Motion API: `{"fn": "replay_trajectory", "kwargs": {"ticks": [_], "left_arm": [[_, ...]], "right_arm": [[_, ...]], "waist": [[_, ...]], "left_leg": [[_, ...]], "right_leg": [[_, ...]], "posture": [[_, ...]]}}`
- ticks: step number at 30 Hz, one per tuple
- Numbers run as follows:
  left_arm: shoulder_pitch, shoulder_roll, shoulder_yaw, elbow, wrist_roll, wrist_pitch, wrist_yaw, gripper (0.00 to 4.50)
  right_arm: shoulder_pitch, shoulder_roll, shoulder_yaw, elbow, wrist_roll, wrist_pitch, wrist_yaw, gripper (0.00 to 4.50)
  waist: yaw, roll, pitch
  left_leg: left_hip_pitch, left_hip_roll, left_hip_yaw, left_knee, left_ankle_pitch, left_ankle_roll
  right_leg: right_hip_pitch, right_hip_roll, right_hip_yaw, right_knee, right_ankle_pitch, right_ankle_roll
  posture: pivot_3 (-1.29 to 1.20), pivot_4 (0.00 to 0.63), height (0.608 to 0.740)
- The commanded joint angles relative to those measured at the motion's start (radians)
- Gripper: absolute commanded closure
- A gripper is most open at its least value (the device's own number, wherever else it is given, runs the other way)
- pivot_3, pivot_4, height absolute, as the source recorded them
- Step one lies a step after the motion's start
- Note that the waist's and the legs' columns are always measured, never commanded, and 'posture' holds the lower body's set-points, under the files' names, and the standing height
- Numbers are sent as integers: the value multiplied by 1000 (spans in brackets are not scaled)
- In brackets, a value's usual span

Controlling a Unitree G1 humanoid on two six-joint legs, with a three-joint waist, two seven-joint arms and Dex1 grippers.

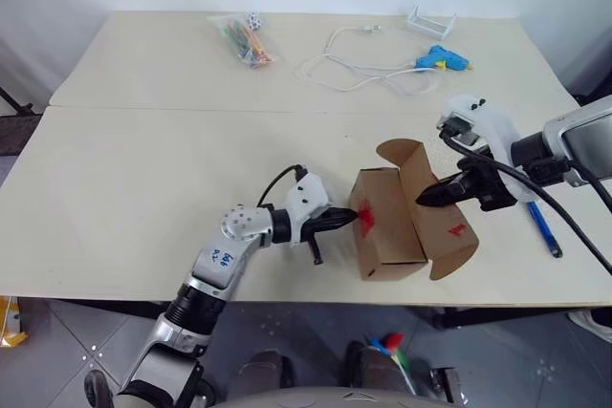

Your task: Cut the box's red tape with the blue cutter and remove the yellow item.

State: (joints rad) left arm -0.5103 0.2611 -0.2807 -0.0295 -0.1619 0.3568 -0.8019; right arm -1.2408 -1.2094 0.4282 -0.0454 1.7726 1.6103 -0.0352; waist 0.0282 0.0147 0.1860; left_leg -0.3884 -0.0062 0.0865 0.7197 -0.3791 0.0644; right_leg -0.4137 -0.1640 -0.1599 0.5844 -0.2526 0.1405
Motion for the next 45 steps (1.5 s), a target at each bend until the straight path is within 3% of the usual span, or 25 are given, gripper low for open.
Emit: {"fn": "replay_trajectory", "kwargs": {"ticks": [1,8,18,26,33,45], "left_arm": [[-31,43,6,-85,-29,31,-51,4500],[-74,111,40,-128,-77,92,-104,4500],[-92,135,35,-117,-102,103,-151,4500],[-66,65,-5,-45,-89,69,-145,4500],[-65,-23,-89,58,9,-23,-81,4500],[-56,37,-69,48,53,-26,-76,4500]], "right_arm": [[-49,-2,21,-53,-20,4,-45,4394],[-129,-14,82,-91,19,4,-73,4394],[-151,-11,84,-103,39,4,-141,4394],[-99,-27,73,-133,16,-5,-179,4394],[-66,-7,112,-139,175,-112,-306,4394],[-70,-11,132,-144,200,-142,-301,4394]], "waist": [[-2,0,0],[-1,1,1],[-1,1,1],[1,1,1],[1,1,1],[-2,1,1]], "left_leg": [[0,0,0,0,0,0],[-1,0,0,0,0,0],[-1,0,0,-2,0,0],[-1,0,0,-2,0,0],[-1,0,1,-2,0,0],[-1,1,2,0,0,0]], "right_leg": [[0,0,0,0,0,0],[-1,1,-1,0,0,0],[-1,1,-4,0,0,0],[-1,1,-3,0,0,1],[-1,2,-3,0,1,1],[-1,1,-2,0,1,1]], "posture": [[0,150,740],[0,150,740],[0,150,740],[0,150,740],[0,150,740],[0,150,740]]}}
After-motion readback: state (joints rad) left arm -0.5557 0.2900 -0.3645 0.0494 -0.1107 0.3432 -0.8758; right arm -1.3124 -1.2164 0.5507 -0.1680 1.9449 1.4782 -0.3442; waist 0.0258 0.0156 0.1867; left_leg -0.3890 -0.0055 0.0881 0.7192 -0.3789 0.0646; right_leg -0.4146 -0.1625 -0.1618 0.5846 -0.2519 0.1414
